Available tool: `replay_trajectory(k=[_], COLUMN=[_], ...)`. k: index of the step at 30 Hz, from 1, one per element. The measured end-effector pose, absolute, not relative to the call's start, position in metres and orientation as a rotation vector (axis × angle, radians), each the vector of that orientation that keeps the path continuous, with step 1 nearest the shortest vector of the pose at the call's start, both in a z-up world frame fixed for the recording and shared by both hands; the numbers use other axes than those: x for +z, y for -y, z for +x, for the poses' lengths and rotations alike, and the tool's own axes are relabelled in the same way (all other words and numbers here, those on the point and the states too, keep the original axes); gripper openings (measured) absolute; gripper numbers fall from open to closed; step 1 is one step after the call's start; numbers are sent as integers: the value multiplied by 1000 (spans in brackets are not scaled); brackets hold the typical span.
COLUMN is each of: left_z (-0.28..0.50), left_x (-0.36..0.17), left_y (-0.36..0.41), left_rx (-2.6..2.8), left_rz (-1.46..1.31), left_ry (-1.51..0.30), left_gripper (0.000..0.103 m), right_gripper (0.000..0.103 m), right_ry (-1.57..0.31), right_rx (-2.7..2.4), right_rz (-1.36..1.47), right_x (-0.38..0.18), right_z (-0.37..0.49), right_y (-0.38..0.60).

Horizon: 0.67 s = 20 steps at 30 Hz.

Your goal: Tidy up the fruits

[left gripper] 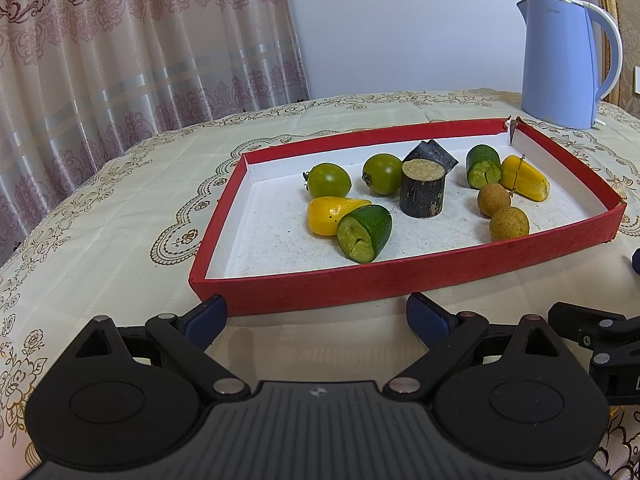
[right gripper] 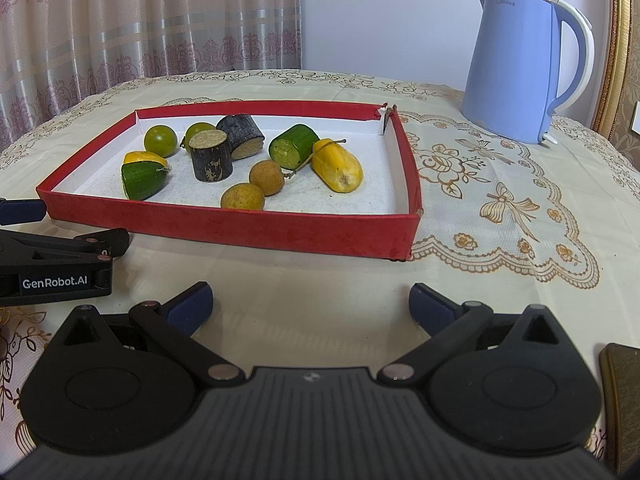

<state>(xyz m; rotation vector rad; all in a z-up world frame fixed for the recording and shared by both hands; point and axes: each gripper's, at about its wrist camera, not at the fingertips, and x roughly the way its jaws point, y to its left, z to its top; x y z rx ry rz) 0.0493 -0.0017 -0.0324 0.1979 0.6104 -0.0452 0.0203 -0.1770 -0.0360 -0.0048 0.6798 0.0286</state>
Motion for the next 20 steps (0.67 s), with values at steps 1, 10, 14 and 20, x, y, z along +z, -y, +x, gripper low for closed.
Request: replay_trajectory(k=[1,10,14,20], left_z=[49,50,50,50], left_x=[-32,-33,-33,-33], left_y=[2,1,2,3], left_rx=[-46,-50,-50,-50], left_rz=[197,189,195,205], left_ry=[-611,-616,-613,-607], left_gripper=[97,97,97,97], right_gripper=[103,103,103,103], right_ry=[-680,-680,-680,-680], right_rx=[29,29,29,29], right_rz=[-5,-5,-5,-5], right_x=[-36,-36,-36,-36], right_z=[20,20,20,20], right_y=[177,177,177,177])
